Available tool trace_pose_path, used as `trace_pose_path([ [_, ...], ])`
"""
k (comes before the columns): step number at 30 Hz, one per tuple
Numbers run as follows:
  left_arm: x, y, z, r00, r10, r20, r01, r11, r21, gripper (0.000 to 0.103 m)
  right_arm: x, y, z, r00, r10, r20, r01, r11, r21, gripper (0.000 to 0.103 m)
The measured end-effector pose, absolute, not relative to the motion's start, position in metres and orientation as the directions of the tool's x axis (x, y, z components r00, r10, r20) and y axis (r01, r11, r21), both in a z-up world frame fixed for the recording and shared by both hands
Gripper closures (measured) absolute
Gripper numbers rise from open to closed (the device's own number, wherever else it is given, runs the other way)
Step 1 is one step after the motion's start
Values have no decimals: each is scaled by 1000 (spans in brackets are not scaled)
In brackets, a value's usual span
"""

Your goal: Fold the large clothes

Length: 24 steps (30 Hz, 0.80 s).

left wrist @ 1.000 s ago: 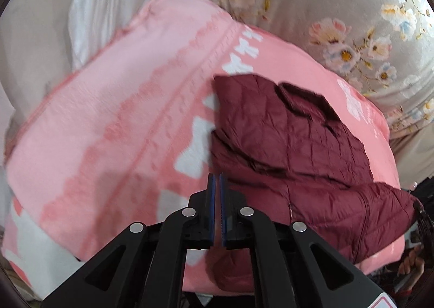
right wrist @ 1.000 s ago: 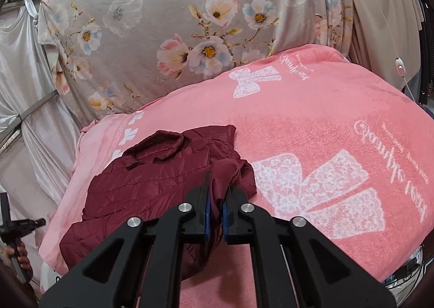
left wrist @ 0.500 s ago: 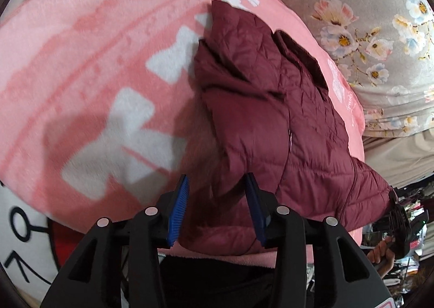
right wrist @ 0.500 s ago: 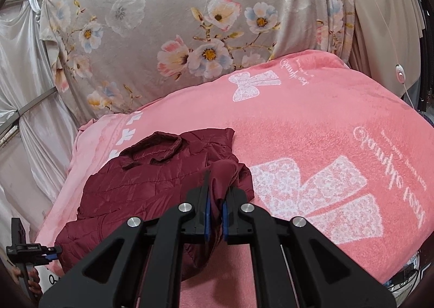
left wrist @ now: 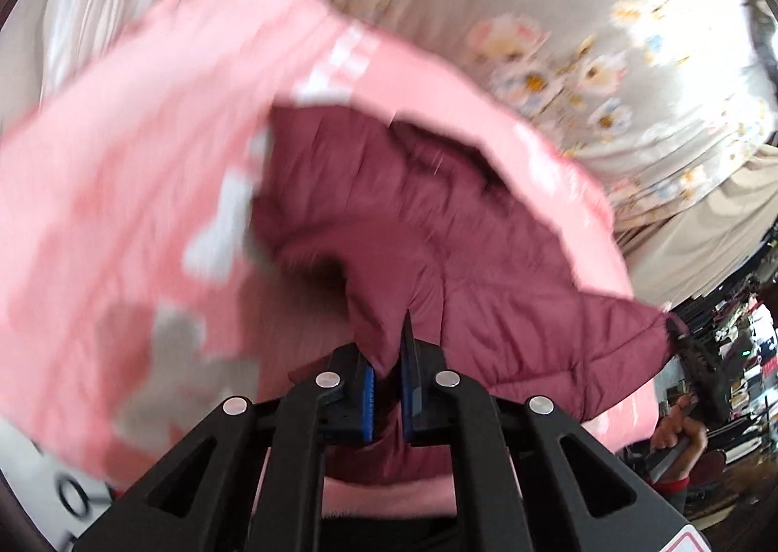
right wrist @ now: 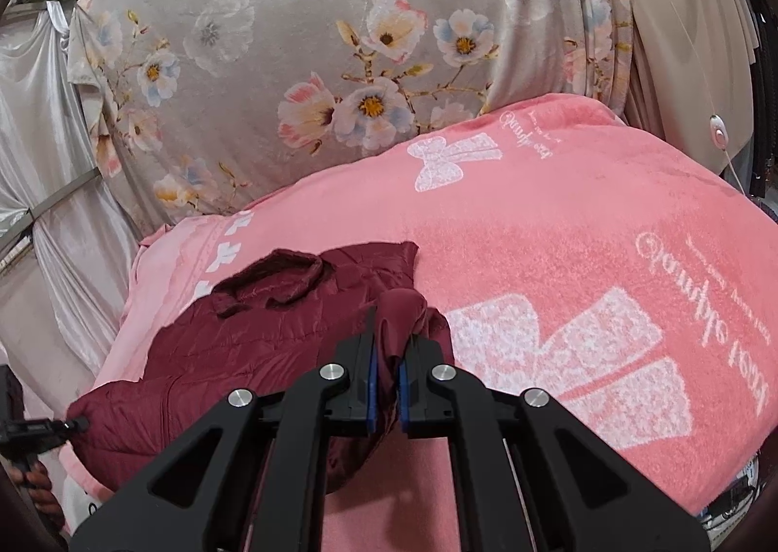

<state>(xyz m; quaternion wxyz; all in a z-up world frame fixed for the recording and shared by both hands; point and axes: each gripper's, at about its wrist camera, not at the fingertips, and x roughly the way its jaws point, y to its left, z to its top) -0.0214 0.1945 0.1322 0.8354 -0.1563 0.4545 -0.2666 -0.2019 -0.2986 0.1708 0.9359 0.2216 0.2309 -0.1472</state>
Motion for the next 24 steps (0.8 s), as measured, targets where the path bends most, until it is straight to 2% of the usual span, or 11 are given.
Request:
trace_pose_path([
  [4, 14, 193, 174, 519, -600, -608, 337, 798, -499, 98, -172, -311, 184, 865, -198, -461, 382, 856, 347, 98],
  [9, 69, 181, 182, 569, -557, -605, 281, 823, -494, 96, -121, -331, 186, 872, -181, -454, 376, 843, 384, 98],
  [14, 123, 158, 167, 586, -448, -675, 200, 888, -415, 92, -55, -340, 171, 855, -165, -492, 380, 844, 379, 96],
  [15, 135, 151, 162, 595, -410, -692, 181, 907, -381, 89, -39, -342, 166, 851, -163, -500, 383, 844, 376, 96],
  [19, 174, 136, 139, 610, -297, -734, 118, 951, -287, 88, 4, -345, 146, 821, -189, -539, 415, 846, 335, 94],
  [21, 191, 137, 129, 601, -300, -741, 87, 946, -313, 87, 19, -347, 136, 812, -199, -549, 428, 842, 328, 92],
  [24, 208, 147, 123, 590, -339, -733, 39, 919, -393, 87, 25, -353, 131, 820, -213, -531, 442, 825, 353, 73],
])
